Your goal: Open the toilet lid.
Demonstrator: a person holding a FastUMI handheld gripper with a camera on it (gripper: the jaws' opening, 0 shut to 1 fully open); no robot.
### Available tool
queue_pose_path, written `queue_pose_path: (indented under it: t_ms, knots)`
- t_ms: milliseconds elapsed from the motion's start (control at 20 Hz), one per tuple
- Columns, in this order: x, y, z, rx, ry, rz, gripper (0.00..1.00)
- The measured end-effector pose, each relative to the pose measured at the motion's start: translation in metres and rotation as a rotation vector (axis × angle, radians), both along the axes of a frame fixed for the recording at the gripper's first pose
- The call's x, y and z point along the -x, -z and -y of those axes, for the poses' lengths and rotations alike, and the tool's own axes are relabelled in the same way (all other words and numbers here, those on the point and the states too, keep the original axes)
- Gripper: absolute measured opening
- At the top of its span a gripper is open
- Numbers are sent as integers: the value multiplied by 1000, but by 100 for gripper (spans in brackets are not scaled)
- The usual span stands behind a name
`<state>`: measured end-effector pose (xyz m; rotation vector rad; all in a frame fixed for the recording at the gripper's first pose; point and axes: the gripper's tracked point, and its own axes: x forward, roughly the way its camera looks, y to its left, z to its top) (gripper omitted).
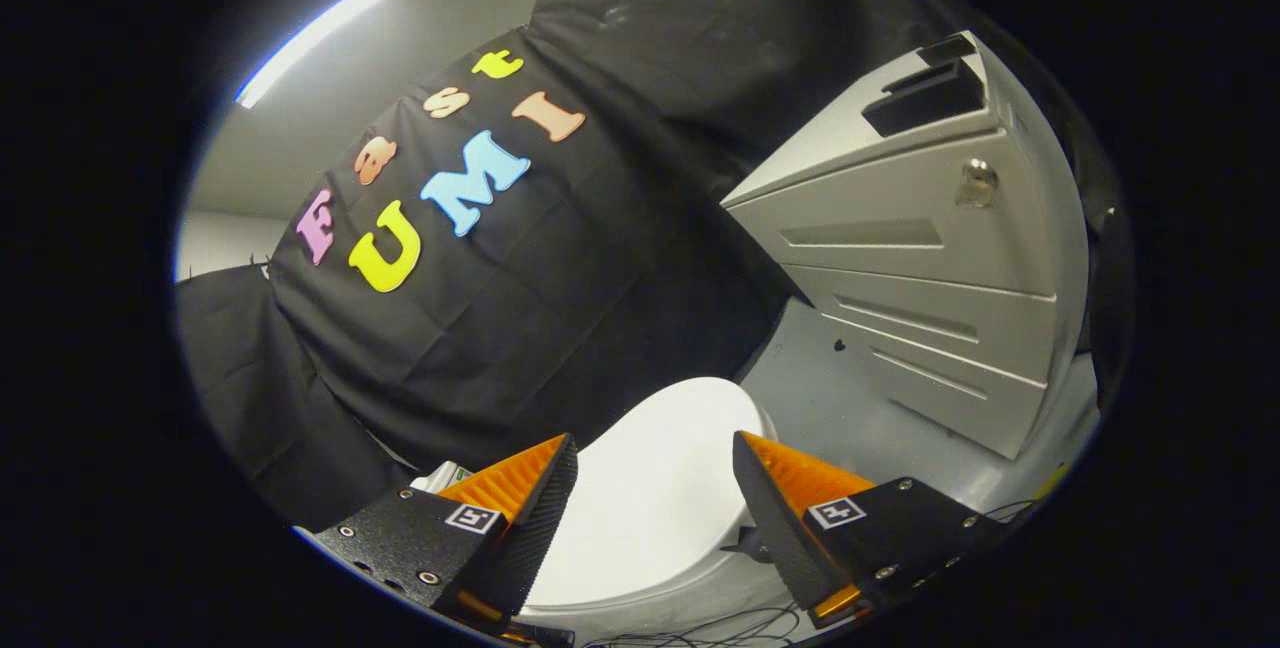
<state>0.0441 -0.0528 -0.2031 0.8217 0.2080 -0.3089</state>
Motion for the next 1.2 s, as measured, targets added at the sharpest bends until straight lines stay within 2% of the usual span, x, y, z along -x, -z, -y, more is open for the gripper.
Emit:
queue_pose_path:
  t_ms: [350, 500, 650, 750, 950, 1050, 1200]
  knots:
    - [17, 42, 7, -152, 114, -58, 96]
    - [23, 58, 7, -211, 132, -79, 96]
    - [23, 76, -2, -260, 117, -109, 95]
    - [21, 79, 7, -280, 149, -101, 95]
    - [31, 101, 4, -317, 168, -146, 82]
    - [34, 107, -5, -344, 144, -160, 78]
    - [32, 115, -16, -370, 115, -177, 66]
